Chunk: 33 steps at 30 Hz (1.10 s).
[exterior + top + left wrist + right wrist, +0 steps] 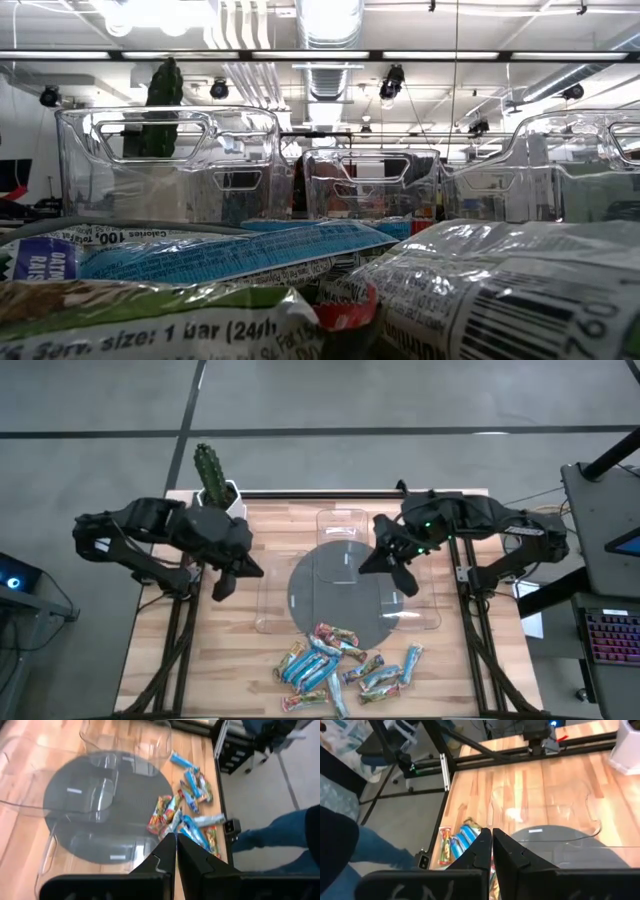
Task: Pick and place Granola Bars by type
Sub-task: Put the red granola bar into the left transparent bin
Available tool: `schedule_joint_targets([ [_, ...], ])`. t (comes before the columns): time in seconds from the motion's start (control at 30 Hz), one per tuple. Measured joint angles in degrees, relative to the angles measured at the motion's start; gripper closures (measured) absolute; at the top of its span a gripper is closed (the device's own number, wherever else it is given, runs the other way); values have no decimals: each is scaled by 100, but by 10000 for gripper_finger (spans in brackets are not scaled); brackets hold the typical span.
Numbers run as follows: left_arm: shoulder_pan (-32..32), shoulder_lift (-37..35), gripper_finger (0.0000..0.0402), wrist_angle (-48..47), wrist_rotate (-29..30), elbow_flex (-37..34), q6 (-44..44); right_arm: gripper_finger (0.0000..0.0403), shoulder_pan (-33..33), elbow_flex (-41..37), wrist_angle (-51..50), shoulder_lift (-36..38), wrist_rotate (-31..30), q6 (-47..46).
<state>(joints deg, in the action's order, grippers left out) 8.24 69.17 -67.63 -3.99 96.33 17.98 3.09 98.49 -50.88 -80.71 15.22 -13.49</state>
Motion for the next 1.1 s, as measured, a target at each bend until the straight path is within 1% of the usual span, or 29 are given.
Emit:
schedule_joint_targets([
  [0.2, 215, 124, 402, -180, -2, 0, 84, 394, 240, 9, -234, -104, 22, -18],
  [0.4, 391, 275, 402, -187, -2, 0, 95, 394, 515, 44, -230, -122, 33, -321],
  [0.73, 473, 501, 402, -187, 19, 0, -9, 394, 958, -32, -172, -115, -21, -608],
  [0.93, 473, 492, 402, -428, 448, 0, 3, 394, 1058, -296, 225, -140, -35, -756],
  [1.1, 471, 456, 402, -751, 747, -2, 111, 394, 1051, -359, 179, -511, -35, -967],
])
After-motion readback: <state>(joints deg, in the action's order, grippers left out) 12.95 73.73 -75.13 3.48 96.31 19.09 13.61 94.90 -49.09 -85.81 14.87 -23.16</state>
